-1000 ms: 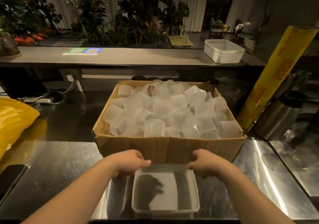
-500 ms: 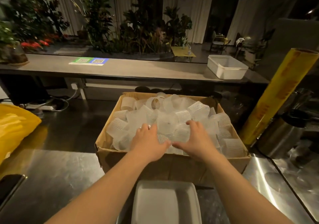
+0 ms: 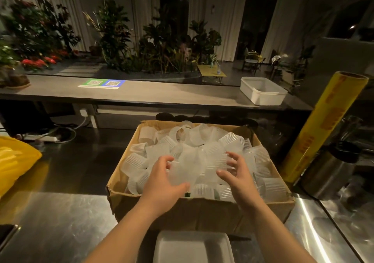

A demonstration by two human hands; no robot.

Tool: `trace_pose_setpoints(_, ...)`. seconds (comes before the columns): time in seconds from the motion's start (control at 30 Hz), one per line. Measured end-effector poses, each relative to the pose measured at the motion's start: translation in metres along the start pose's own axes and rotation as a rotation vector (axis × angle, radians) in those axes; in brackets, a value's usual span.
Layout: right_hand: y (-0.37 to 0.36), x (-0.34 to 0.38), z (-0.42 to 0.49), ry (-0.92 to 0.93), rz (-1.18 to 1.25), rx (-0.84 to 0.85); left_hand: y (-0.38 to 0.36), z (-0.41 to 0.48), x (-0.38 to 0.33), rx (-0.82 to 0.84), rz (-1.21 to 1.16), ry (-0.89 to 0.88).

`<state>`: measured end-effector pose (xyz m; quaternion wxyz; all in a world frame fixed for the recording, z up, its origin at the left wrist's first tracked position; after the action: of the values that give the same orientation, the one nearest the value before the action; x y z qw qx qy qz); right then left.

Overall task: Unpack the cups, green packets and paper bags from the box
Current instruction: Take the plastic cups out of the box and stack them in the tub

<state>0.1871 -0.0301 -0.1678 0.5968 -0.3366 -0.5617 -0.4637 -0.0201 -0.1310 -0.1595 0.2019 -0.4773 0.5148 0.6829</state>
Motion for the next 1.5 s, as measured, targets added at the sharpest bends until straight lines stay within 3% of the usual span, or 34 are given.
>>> trace_pose_setpoints(0.1, -0.012, 0.015, 0.0, 0.051, 0.131, 0.008, -0.001, 0.003, 0.0, 0.123, -0.283, 0.052)
trace_pose_setpoints(0.3, -0.064, 0.042, 0.002, 0.077, 0.067, 0.213, -0.005, 0.003, -0.008, 0.311, -0.76, 0.076)
trace_pose_setpoints(0.5, -0.089, 0.034, -0.008, 0.021, 0.069, 0.294, -0.016, -0.001, 0.005, 0.322, -0.921, 0.18)
trace_pose_setpoints(0.6, -0.107, 0.028, -0.013, 0.007, 0.034, 0.397, -0.021, -0.004, 0.003, 0.342, -0.848, 0.202)
trace_pose_setpoints(0.67, -0.103, 0.028, -0.011, 0.035, 0.003, 0.356, -0.018, -0.002, 0.003, 0.312, -0.824, 0.207)
trace_pose_setpoints(0.73, -0.077, 0.03, -0.002, 0.103, -0.092, 0.143, -0.016, 0.0, 0.009, 0.269, -0.922, 0.251)
trace_pose_setpoints(0.8, -0.053, 0.03, 0.002, 0.175, -0.428, 0.001, -0.019, -0.002, 0.017, 0.244, -1.038, 0.311)
trace_pose_setpoints(0.9, -0.067, 0.009, 0.003, 0.201, -0.893, 0.215, -0.024, -0.003, 0.023, 0.231, -1.118, 0.352)
trace_pose_setpoints(0.97, -0.074, 0.005, -0.001, 0.19, -0.964, 0.247, -0.024, -0.002, 0.025, 0.202, -1.154, 0.352)
trace_pose_setpoints(1.1, -0.068, 0.021, 0.002, 0.308, -0.974, 0.062, -0.019, 0.002, 0.028, 0.139, -1.187, 0.346)
trace_pose_setpoints(1.2, -0.074, 0.026, 0.008, 0.364, -1.023, 0.061, -0.02, 0.003, 0.028, 0.14, -1.169, 0.34)
trace_pose_setpoints(1.27, -0.068, 0.026, 0.01, 0.316, -0.895, 0.006, -0.022, 0.003, 0.03, 0.127, -1.153, 0.342)
trace_pose_setpoints(1.4, -0.045, 0.032, 0.011, 0.215, -0.378, -0.145, -0.022, 0.008, 0.029, 0.1, -1.112, 0.317)
trace_pose_setpoints(1.5, -0.061, 0.035, 0.007, 0.202, -0.194, -0.018, -0.022, 0.009, 0.029, 0.111, -1.048, 0.306)
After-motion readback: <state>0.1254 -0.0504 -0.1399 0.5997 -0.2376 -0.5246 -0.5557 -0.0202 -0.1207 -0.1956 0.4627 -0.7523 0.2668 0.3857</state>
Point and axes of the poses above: each hand's wrist, its own z-axis towards the middle knuckle, its own y-axis out of the back of the hand, x = y × z, the point moved 10 cm from there along z, towards the middle knuckle, and after that the axes turned 4 degrees about y, right-handed, at the moved point
